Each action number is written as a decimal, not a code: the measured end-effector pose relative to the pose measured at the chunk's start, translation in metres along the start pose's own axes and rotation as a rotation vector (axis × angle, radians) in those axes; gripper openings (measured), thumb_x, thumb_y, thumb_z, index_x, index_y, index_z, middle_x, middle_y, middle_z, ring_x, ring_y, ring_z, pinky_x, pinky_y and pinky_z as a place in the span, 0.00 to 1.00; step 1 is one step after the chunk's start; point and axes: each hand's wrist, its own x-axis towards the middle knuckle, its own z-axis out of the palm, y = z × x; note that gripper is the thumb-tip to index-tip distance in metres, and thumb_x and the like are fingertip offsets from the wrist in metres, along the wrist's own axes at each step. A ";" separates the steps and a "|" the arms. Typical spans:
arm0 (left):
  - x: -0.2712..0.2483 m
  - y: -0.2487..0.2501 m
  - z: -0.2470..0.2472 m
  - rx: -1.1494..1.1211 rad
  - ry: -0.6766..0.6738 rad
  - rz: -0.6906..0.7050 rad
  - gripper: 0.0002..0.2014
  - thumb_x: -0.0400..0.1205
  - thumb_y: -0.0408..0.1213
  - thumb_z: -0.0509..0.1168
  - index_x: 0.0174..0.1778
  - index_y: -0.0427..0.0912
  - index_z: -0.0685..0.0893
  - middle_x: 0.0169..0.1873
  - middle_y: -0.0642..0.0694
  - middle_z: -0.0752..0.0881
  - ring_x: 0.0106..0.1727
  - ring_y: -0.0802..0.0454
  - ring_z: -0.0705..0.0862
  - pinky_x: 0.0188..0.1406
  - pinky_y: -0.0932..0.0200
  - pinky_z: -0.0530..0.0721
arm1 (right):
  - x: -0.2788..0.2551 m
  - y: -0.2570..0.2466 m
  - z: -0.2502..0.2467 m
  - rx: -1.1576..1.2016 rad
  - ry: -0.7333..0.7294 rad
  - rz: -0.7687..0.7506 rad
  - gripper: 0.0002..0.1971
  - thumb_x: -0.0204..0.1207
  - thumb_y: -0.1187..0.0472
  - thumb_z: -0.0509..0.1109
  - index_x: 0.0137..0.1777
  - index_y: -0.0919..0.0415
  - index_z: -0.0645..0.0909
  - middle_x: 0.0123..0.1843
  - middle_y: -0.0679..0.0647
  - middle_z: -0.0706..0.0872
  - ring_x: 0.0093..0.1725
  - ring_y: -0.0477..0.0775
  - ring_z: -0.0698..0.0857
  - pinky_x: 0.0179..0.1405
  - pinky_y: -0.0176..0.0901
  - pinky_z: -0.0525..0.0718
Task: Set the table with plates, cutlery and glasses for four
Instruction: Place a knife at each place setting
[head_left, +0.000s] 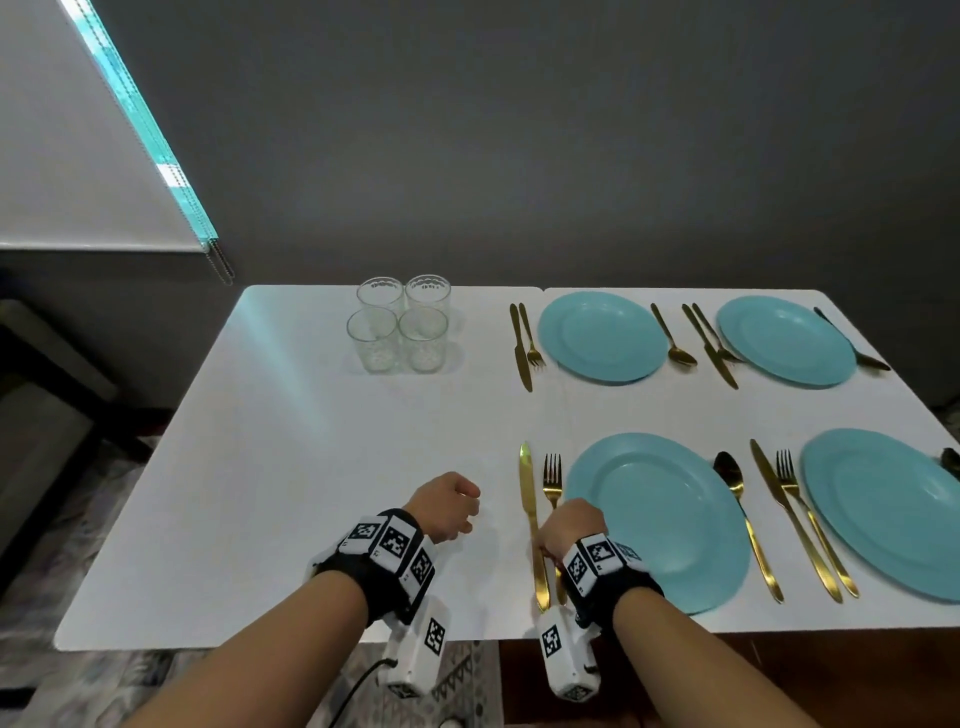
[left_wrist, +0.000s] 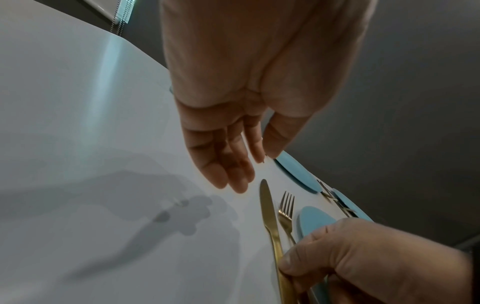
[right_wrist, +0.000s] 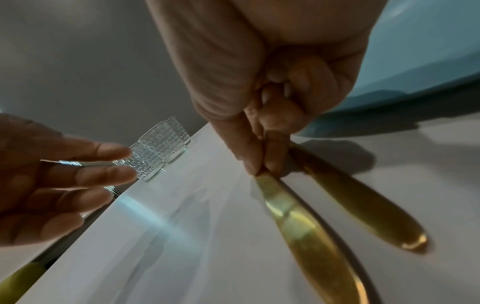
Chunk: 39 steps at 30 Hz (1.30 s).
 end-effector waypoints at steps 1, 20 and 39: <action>0.001 0.000 0.000 -0.004 -0.002 -0.001 0.06 0.82 0.26 0.57 0.52 0.39 0.74 0.34 0.48 0.77 0.28 0.54 0.76 0.16 0.72 0.70 | -0.001 -0.001 -0.001 0.002 0.006 0.011 0.06 0.74 0.58 0.70 0.43 0.62 0.82 0.42 0.53 0.86 0.45 0.54 0.86 0.37 0.36 0.79; 0.004 0.000 0.007 0.039 -0.021 0.011 0.06 0.83 0.30 0.58 0.53 0.42 0.74 0.36 0.51 0.79 0.31 0.56 0.78 0.28 0.67 0.73 | -0.002 0.006 -0.004 0.093 0.006 0.032 0.21 0.69 0.52 0.78 0.27 0.59 0.68 0.27 0.49 0.74 0.38 0.51 0.82 0.29 0.36 0.79; 0.005 -0.007 0.004 0.047 0.000 0.025 0.06 0.82 0.31 0.58 0.53 0.43 0.75 0.47 0.46 0.80 0.34 0.55 0.80 0.32 0.65 0.75 | -0.004 0.008 -0.005 0.084 0.039 0.053 0.21 0.70 0.52 0.77 0.28 0.59 0.68 0.37 0.53 0.83 0.49 0.54 0.88 0.43 0.38 0.84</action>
